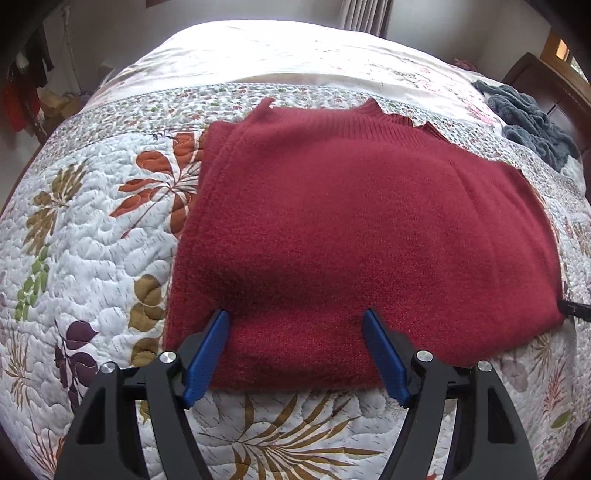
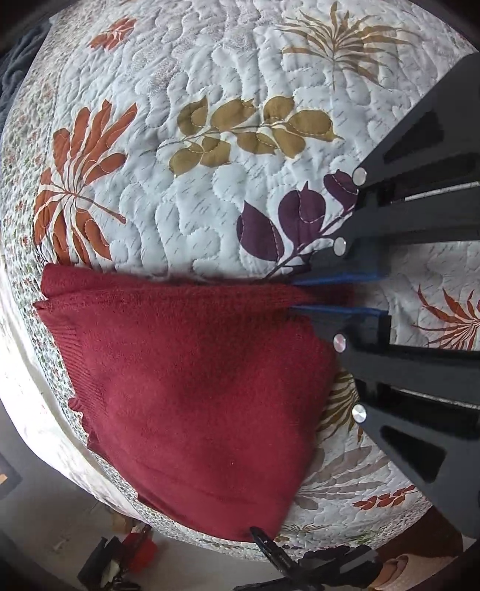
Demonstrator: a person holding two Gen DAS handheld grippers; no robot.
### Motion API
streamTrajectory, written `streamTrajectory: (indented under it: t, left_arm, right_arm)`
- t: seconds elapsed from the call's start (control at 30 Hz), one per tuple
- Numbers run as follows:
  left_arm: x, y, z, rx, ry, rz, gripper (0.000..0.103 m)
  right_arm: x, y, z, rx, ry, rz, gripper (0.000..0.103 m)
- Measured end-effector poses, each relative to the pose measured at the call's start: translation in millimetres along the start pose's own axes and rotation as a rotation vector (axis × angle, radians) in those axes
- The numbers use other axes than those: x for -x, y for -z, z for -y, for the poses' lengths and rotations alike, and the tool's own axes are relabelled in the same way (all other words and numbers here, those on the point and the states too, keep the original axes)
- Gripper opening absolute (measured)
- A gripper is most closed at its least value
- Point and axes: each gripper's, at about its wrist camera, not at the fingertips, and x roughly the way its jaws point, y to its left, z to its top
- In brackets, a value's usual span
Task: Fold small clothes
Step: 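Release the hem and flatten the folded sweater with both tools, then grasp one side edge of the folded sweater with the right tool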
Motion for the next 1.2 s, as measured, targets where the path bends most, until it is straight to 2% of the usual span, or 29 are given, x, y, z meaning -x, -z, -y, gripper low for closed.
streamTrajectory:
  t: [0.1, 0.2, 0.27, 0.33, 0.37, 0.47, 0.6, 0.8, 0.97, 1.17, 1.2]
  left_arm:
    - [-3, 1, 0, 0.009, 0.002, 0.0, 0.075]
    - [-1, -2, 1, 0.022, -0.007, -0.007, 0.075]
    - [7, -9, 6, 0.035, 0.011, 0.004, 0.075]
    - [17, -17, 14, 0.033, 0.04, 0.035, 0.075]
    - [21, -24, 21, 0.024, 0.05, 0.05, 0.075]
    - [24, -41, 39, 0.018, 0.082, 0.071, 0.075]
    - [16, -57, 60, 0.012, 0.093, 0.075, 0.075]
    - [-8, -68, 81, -0.018, 0.074, 0.041, 0.075]
    - [-27, -65, 75, 0.004, 0.067, -0.006, 0.075]
    - [-36, -61, 70, 0.003, 0.068, -0.01, 0.075]
    - [-36, -61, 69, 0.006, 0.07, -0.011, 0.075]
  right_arm:
    - [-2, -1, 2, -0.01, -0.006, -0.004, 0.009]
    - [3, -2, 2, -0.026, -0.036, -0.001, 0.014]
    - [17, -4, 2, -0.028, -0.058, 0.026, 0.024]
    - [31, -13, 0, -0.032, -0.086, 0.066, 0.055]
    - [36, -18, 0, -0.033, -0.091, 0.085, 0.057]
    - [41, -35, 5, -0.055, -0.107, 0.104, 0.057]
    - [30, -53, 17, -0.101, -0.154, 0.084, 0.057]
    - [4, -62, 31, -0.169, -0.216, 0.047, 0.057]
    - [-4, -68, 33, -0.19, -0.251, 0.053, 0.054]
    - [-16, -78, 36, -0.215, -0.31, 0.034, 0.044]
    - [-19, -78, 36, -0.224, -0.328, 0.025, 0.035]
